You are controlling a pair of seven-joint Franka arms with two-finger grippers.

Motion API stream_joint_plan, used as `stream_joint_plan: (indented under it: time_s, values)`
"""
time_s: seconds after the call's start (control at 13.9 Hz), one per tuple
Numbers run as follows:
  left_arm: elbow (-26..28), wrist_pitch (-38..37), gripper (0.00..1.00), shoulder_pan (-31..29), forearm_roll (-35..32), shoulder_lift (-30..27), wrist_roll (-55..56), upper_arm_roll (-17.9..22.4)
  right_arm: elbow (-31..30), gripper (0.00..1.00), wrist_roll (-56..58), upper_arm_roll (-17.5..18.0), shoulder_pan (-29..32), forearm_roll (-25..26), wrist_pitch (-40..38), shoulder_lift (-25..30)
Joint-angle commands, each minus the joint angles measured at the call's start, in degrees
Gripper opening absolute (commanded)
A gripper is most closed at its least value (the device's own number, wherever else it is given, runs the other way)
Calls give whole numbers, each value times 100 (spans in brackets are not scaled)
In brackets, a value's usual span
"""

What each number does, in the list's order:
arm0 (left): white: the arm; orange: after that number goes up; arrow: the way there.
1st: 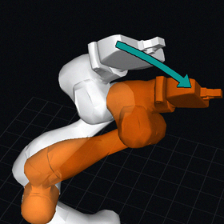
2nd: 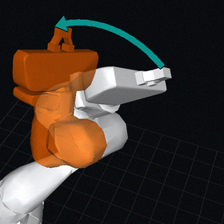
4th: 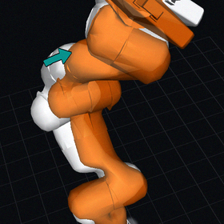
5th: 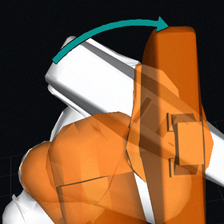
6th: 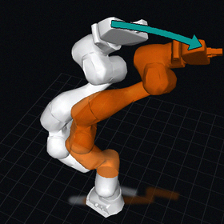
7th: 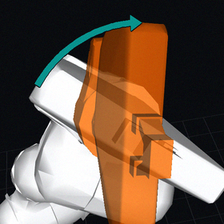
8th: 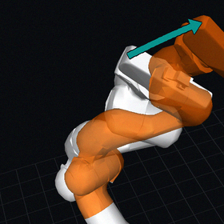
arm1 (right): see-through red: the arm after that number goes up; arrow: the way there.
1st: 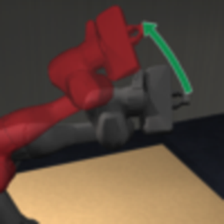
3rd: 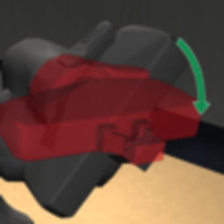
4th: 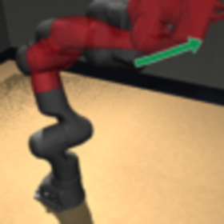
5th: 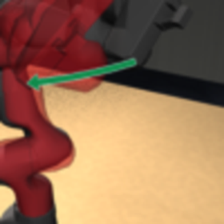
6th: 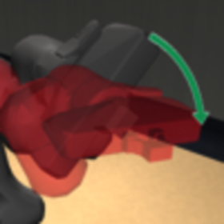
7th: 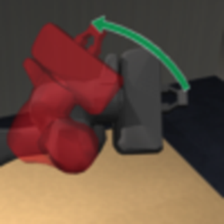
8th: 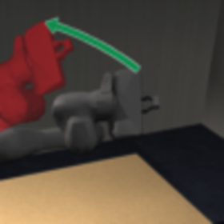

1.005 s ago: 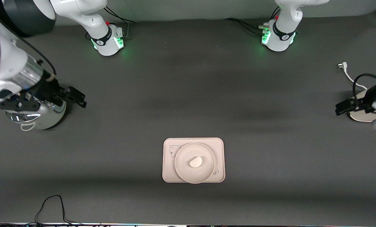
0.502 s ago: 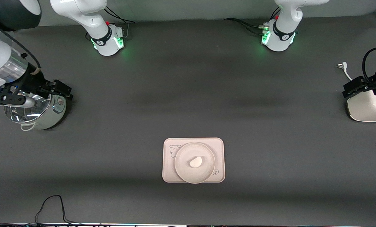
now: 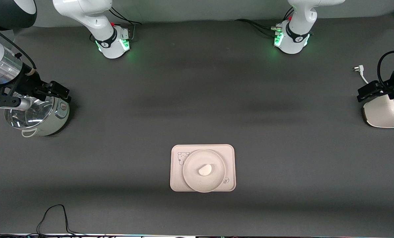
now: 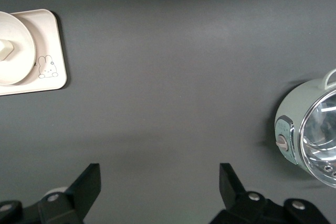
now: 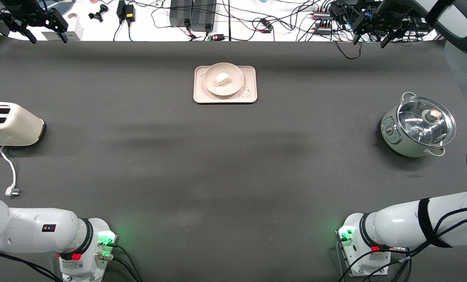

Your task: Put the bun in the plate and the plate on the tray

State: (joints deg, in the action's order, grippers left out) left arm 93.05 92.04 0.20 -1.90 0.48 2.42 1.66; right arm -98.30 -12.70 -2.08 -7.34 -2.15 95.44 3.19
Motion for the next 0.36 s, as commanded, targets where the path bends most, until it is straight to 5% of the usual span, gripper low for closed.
stream_joint_plan:
  time_s: [0.0,0.29]
  values:
    - [64,-54,100,33,-3,-92,75,0,-189,100,110,-29,-13,48,45,164]
    - [55,-54,100,24,-3,-101,75,-8,-260,100,110,-29,-22,30,45,182]
